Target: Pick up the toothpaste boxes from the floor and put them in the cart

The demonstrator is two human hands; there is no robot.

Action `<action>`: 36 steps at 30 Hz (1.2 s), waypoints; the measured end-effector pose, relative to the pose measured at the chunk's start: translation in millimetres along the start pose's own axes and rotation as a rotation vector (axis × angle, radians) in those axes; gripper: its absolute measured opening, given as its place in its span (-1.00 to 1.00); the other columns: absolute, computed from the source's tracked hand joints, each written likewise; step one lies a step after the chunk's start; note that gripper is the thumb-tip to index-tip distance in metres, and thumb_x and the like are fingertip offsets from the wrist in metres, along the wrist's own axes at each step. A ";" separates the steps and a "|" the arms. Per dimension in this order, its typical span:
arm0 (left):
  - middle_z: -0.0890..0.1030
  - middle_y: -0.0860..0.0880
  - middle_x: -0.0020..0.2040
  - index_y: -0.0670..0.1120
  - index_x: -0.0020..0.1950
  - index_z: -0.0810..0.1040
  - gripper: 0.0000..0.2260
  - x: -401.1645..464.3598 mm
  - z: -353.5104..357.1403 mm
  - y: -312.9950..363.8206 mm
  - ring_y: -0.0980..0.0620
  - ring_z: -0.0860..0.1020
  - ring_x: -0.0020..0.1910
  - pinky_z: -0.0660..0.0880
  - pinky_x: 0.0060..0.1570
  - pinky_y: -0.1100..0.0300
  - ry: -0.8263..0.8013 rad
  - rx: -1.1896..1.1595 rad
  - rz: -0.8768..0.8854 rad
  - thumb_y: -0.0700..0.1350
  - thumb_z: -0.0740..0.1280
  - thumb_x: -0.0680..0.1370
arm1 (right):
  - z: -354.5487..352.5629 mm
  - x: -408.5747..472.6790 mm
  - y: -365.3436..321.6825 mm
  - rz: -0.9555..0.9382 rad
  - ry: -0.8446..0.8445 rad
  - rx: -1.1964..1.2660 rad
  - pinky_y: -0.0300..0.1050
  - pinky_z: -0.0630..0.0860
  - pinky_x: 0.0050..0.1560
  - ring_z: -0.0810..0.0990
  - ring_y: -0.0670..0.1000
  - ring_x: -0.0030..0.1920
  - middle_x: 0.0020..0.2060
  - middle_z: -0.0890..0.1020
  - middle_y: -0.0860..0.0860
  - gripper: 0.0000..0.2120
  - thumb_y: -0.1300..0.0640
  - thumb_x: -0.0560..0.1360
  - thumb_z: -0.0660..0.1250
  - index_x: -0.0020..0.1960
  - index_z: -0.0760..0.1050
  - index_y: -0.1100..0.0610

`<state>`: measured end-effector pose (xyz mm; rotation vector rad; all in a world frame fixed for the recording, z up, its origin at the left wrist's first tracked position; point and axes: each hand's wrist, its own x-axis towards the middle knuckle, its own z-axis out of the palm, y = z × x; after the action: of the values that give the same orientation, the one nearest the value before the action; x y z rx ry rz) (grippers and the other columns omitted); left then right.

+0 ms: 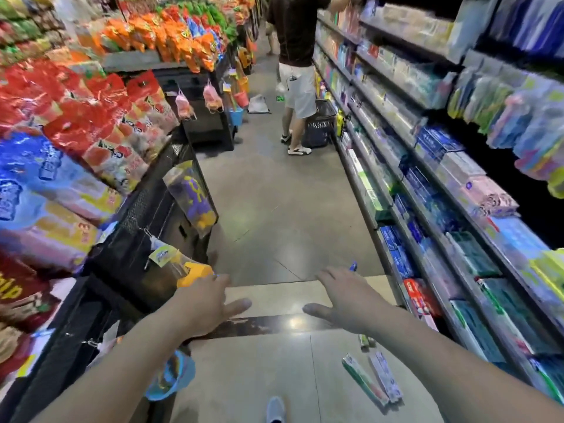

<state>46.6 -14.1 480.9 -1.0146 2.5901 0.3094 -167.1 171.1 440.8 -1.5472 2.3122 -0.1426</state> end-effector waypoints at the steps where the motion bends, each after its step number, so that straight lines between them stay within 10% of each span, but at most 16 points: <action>1: 0.46 -0.04 0.27 0.00 0.33 0.39 -0.40 25.3 -8.6 -6.8 -0.08 0.43 0.27 0.43 0.16 0.00 -0.003 0.009 0.021 0.41 0.12 0.50 | -3.2 21.4 4.1 0.023 -0.003 -0.009 0.02 0.30 0.34 0.31 0.06 0.38 0.37 0.37 0.00 -0.27 -0.43 0.47 0.13 0.45 0.26 0.04; 13: 0.42 -0.03 0.37 0.02 0.47 0.30 -0.23 302.3 -111.7 15.1 -0.06 0.41 0.35 0.40 0.27 -0.01 -0.085 0.104 0.299 0.50 0.08 0.43 | -66.1 192.1 91.8 0.286 0.030 0.025 0.05 0.31 0.35 0.34 0.07 0.35 0.34 0.40 -0.01 -0.23 -0.46 0.45 0.11 0.45 0.26 0.05; 36: 0.40 -0.05 0.39 0.02 0.46 0.29 -0.26 648.3 -178.6 292.0 -0.10 0.42 0.33 0.37 0.27 -0.06 -0.302 0.440 0.826 0.47 0.08 0.46 | -110.5 310.1 347.0 0.909 0.102 0.211 0.05 0.34 0.34 0.39 0.13 0.32 0.29 0.44 0.07 -0.24 -0.45 0.44 0.12 0.42 0.29 0.06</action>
<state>-641.3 -259.1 415.2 0.2597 2.4867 0.0600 -614.2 14.2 375.6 -0.3063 2.7228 -0.2164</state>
